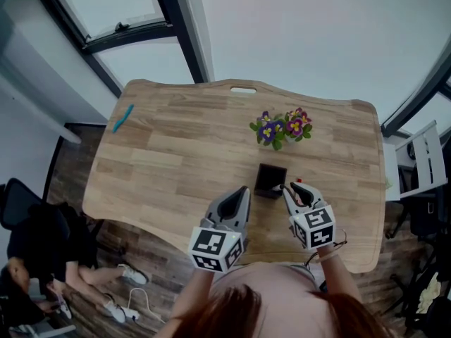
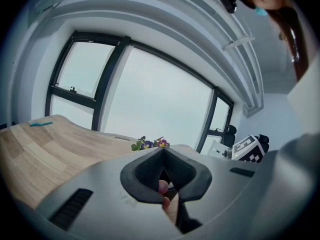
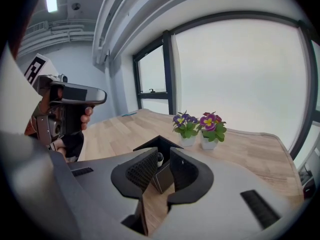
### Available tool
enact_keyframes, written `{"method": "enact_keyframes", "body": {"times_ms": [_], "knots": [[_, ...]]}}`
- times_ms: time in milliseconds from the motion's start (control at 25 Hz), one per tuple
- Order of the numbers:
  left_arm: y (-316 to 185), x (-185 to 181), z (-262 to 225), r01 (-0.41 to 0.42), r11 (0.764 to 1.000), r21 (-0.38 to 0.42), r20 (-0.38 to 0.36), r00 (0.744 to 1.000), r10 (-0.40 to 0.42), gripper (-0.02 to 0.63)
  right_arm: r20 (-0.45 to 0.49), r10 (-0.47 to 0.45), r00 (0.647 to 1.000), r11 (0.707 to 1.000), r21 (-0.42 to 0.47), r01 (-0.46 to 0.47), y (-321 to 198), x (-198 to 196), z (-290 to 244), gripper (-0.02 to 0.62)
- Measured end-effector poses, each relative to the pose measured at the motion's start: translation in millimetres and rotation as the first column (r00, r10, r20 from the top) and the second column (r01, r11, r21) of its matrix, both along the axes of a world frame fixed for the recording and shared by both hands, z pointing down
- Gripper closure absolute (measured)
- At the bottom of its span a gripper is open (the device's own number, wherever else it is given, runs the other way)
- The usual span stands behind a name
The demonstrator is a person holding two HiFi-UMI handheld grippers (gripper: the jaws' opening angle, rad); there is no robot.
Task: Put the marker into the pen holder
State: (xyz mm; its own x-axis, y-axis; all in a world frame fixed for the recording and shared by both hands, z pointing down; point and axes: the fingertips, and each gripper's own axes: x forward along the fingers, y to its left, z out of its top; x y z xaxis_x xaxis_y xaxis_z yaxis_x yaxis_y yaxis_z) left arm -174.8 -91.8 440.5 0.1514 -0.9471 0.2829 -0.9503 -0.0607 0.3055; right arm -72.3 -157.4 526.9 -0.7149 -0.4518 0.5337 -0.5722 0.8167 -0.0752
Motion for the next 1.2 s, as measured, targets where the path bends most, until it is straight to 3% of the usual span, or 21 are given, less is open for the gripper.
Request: {"method": "enact_keyframes", "body": {"times_ms": [360, 1200], "knots": [[-3, 11, -1, -0.031, 1.000, 0.003, -0.001, 1.000, 0.031, 0.604, 0.017, 0.072, 0.997, 0.997, 0.020, -0.073, -1, 21, -4, 0.529], [-14, 28, 6, -0.101, 0.995, -0.007, 0.002, 0.995, 0.101, 0.604, -0.072, 0.197, 0.978, 0.980, -0.025, -0.200, 20, 64, 40, 0.529]]}}
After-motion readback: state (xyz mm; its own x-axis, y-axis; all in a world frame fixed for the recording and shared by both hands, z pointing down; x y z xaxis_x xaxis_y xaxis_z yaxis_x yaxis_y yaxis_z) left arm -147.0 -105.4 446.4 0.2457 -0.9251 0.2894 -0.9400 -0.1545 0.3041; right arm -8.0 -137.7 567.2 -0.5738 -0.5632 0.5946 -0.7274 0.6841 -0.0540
